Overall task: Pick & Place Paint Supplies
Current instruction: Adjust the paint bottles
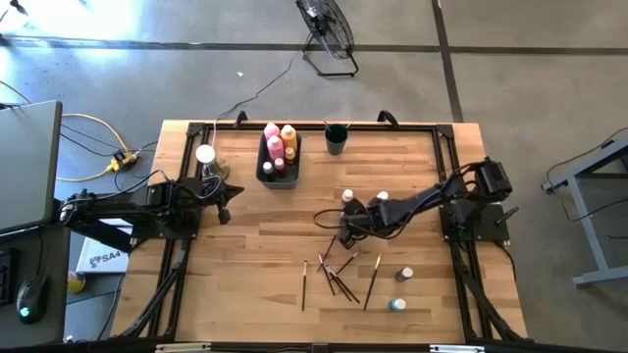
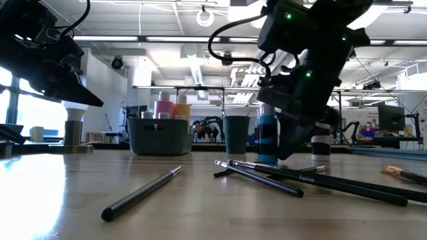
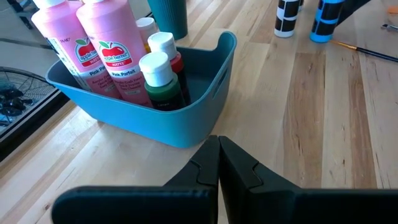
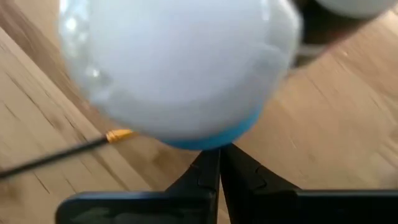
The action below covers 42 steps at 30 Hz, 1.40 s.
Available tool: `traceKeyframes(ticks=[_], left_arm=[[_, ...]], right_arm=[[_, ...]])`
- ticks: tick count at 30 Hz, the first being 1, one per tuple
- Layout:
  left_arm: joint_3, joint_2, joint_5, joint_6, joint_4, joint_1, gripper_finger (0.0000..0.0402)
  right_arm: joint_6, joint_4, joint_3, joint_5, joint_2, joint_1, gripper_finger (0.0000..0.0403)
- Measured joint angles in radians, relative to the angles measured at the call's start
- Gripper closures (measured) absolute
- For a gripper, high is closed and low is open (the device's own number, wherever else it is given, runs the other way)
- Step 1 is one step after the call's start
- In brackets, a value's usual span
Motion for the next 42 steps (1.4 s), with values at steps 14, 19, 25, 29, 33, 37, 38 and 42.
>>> traceKeyframes(ticks=[14, 19, 25, 29, 33, 37, 38, 42], left_arm=[[0.000, 0.000, 0.000, 0.000, 0.000, 0.000, 0.0402], [0.000, 0.000, 0.001, 0.000, -0.001, 0.000, 0.0402], [0.000, 0.000, 0.002, 0.000, -0.003, 0.000, 0.0402], [0.000, 0.000, 0.002, 0.000, -0.004, 0.000, 0.0402], [0.000, 0.000, 0.002, 0.000, -0.005, 0.000, 0.0402], [0.000, 0.000, 0.003, 0.000, -0.005, 0.000, 0.0402], [0.000, 0.000, 0.004, 0.000, -0.005, 0.000, 0.0402], [0.000, 0.000, 0.005, 0.000, -0.005, 0.000, 0.0402]], right_arm=[[0.001, 0.070, 0.000, 0.005, -0.001, -0.019, 0.0400], [0.006, 0.058, 0.000, -0.088, -0.014, -0.015, 0.0400], [0.064, -0.066, 0.000, -0.117, -0.061, 0.019, 0.0400], [0.124, -0.208, 0.000, -0.114, -0.109, 0.046, 0.0400], [0.186, -0.354, 0.000, -0.083, -0.161, 0.071, 0.0400], [0.243, -0.494, 0.000, -0.019, -0.190, 0.091, 0.0400], [0.254, -0.523, 0.000, -0.001, -0.195, 0.094, 0.0400], [0.270, -0.593, 0.000, 0.031, -0.196, 0.092, 0.0400]])
